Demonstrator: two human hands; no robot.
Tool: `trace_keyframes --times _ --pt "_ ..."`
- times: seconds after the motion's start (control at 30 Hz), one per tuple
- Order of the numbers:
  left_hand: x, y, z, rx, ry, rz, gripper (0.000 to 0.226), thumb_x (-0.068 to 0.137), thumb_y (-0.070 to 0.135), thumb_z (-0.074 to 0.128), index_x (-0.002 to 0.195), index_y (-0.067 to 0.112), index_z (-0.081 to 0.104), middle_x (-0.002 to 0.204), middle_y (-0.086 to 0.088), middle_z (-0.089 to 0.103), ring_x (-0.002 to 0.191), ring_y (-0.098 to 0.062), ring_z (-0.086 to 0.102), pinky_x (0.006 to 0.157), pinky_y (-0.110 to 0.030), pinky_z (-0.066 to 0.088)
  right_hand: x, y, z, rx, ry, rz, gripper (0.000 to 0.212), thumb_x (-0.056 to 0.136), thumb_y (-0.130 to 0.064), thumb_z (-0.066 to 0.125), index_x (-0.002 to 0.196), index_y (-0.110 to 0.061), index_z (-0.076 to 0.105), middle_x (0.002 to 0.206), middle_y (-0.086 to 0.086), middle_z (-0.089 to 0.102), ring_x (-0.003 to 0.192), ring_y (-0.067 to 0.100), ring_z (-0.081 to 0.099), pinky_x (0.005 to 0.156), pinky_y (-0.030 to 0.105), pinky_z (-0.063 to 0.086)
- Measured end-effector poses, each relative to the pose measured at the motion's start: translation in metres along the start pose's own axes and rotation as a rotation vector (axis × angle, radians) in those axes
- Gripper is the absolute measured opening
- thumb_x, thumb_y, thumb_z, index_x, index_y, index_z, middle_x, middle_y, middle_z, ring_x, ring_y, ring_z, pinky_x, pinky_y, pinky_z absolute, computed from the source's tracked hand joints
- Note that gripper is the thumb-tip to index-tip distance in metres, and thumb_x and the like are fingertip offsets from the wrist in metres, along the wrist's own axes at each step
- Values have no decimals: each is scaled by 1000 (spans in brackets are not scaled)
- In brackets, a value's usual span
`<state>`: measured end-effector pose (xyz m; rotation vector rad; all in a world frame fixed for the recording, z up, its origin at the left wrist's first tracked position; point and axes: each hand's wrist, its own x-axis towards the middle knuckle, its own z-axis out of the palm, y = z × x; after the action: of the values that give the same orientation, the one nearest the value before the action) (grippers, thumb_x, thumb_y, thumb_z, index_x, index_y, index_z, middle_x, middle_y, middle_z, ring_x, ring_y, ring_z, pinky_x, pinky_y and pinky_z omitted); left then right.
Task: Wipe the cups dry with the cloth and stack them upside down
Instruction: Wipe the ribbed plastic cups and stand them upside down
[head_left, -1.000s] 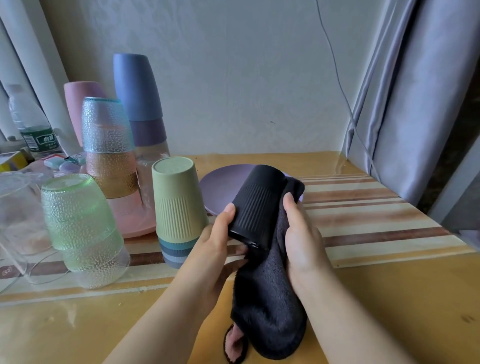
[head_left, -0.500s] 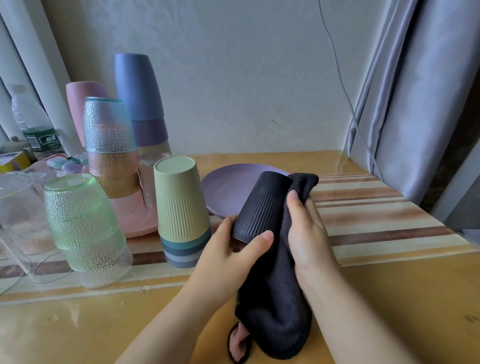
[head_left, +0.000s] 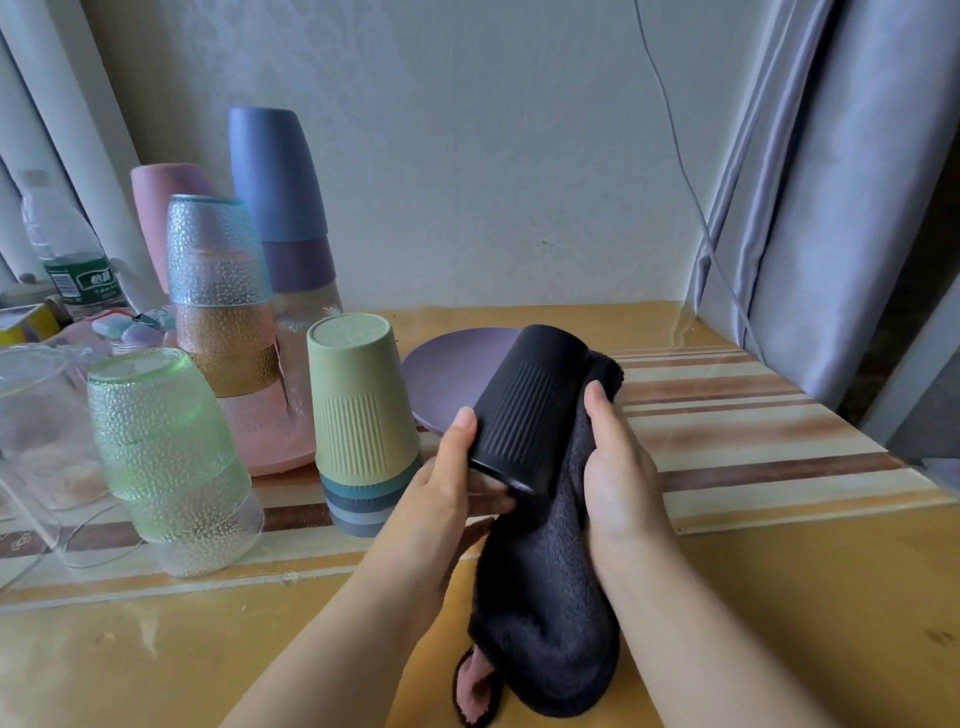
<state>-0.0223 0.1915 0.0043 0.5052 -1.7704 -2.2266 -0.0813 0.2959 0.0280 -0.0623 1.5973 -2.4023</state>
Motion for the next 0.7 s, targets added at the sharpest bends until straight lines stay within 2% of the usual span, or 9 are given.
trace_keyframes --times 0.07,0.13,0.2,0.27,0.37,0.47,0.5,0.6,0.7 --pt "-2 -2 4 40 144 177 45 84 57 53 98 14 58 94 -16 69 83 -20 71 75 -25 56 2 -3 -3 -37 18 -73 29 92 -39 50 112 -24 64 102 -6 71 98 13 66 90 34 51" --pt "-6 -4 4 162 146 327 45 82 66 48 101 27 59 98 -2 69 88 -11 70 77 -28 56 1 -5 -2 -51 -6 -118 25 94 -36 48 114 -29 62 103 -11 69 98 7 64 87 30 50" --pt "-12 -2 6 276 96 336 35 84 63 56 103 33 58 95 11 70 89 -1 67 78 -21 52 -1 -1 0 -97 -42 -138 25 95 -38 46 115 -33 60 110 -11 67 105 9 62 93 34 47" --pt "-14 -2 6 335 73 322 33 78 43 75 104 35 55 93 16 68 85 6 65 69 -10 48 -4 3 2 -153 -45 -181 24 95 -38 44 114 -36 58 115 -11 65 110 9 59 98 35 44" --pt "-13 2 0 398 28 314 39 77 34 78 108 32 54 94 13 68 82 6 64 65 -9 46 -4 5 3 -208 -46 -251 24 97 -34 41 117 -37 53 117 -15 60 109 1 55 93 22 41" --pt "-12 8 -5 333 -109 232 36 80 35 76 111 28 59 97 10 71 86 3 67 68 -8 47 -1 1 -1 -216 -35 -265 23 97 -33 41 117 -35 53 107 -22 59 92 -18 54 76 3 42" --pt "-12 9 -6 284 -170 197 39 78 39 78 111 27 60 98 9 72 90 1 67 73 -11 49 1 -2 -4 -189 -26 -249 24 97 -33 42 116 -30 56 106 -19 63 89 -16 57 74 3 44" --pt "-11 5 -10 139 -291 95 54 67 49 70 115 26 62 109 5 73 106 -10 67 96 -29 48 5 -14 -8 37 -31 -98 30 93 -34 48 111 -17 65 103 -1 72 92 9 67 82 23 53" --pt "-9 2 -7 -21 -316 60 61 68 51 63 116 14 64 114 -11 71 107 -21 67 99 -36 45 2 -15 -6 238 -135 16 37 92 -38 46 113 -14 64 100 0 73 93 13 69 78 25 56"
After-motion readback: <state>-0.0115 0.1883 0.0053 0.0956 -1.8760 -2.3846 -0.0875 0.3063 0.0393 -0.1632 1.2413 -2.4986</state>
